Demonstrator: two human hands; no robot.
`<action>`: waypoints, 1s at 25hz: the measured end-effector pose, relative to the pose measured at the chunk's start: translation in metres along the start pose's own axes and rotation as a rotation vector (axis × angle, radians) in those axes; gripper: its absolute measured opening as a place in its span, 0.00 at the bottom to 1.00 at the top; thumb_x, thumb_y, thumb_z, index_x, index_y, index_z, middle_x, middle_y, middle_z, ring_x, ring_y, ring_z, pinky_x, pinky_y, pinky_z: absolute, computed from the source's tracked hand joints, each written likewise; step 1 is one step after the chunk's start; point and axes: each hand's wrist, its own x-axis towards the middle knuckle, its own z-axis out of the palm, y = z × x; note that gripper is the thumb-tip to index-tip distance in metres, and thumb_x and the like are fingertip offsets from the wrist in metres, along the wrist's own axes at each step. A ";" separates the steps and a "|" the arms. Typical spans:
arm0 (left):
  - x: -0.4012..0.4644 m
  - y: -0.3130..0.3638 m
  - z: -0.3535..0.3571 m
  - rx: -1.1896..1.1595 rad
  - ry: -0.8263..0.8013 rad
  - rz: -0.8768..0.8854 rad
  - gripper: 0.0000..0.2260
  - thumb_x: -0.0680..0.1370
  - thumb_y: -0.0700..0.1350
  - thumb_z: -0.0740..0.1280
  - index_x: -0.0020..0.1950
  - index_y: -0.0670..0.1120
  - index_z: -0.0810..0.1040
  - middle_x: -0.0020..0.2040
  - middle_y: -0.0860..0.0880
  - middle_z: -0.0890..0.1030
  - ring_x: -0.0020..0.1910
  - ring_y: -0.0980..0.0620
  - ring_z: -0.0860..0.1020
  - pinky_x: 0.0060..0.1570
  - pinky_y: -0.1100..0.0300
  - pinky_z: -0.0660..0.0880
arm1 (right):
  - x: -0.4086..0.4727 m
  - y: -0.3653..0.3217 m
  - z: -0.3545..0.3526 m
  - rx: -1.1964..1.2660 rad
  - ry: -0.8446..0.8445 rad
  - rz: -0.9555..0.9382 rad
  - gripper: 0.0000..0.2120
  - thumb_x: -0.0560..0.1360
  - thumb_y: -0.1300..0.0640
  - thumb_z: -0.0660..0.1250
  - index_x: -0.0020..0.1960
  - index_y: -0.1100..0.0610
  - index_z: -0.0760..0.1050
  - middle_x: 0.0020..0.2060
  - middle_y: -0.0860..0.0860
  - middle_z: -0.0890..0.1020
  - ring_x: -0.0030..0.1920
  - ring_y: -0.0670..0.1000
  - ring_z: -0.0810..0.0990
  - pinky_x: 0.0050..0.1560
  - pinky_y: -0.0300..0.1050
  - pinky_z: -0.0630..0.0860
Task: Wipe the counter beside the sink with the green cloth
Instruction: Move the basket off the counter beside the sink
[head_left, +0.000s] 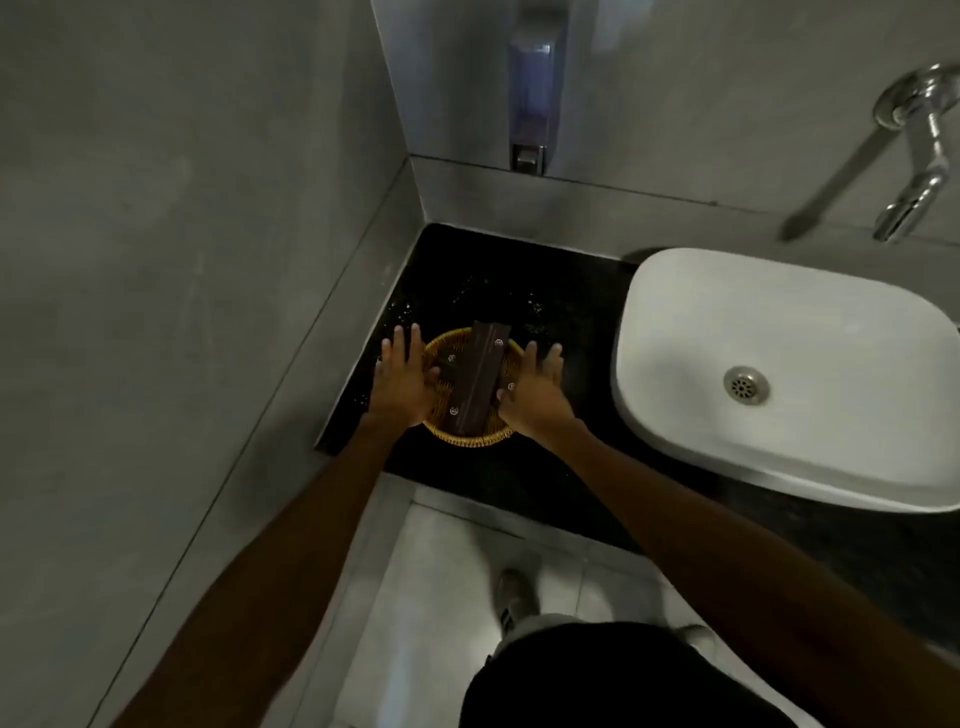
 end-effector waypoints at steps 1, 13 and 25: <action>0.005 -0.003 0.002 -0.035 -0.017 -0.006 0.31 0.87 0.48 0.56 0.85 0.45 0.41 0.86 0.40 0.41 0.85 0.35 0.43 0.82 0.36 0.53 | 0.002 0.001 0.008 -0.027 -0.021 -0.017 0.42 0.84 0.52 0.64 0.85 0.58 0.39 0.83 0.63 0.37 0.83 0.69 0.35 0.82 0.70 0.53; -0.066 0.010 0.058 -0.291 0.170 -0.012 0.31 0.83 0.34 0.57 0.85 0.44 0.52 0.85 0.41 0.55 0.82 0.38 0.60 0.78 0.42 0.64 | -0.067 0.033 0.003 0.081 0.182 -0.023 0.20 0.79 0.54 0.69 0.68 0.55 0.70 0.68 0.57 0.74 0.58 0.60 0.83 0.59 0.57 0.84; -0.229 0.204 0.224 -0.429 -0.077 0.164 0.28 0.85 0.36 0.58 0.84 0.42 0.54 0.85 0.42 0.58 0.82 0.42 0.62 0.77 0.53 0.63 | -0.278 0.280 -0.046 0.042 0.365 0.178 0.23 0.80 0.64 0.65 0.74 0.62 0.71 0.68 0.59 0.77 0.61 0.62 0.82 0.61 0.56 0.81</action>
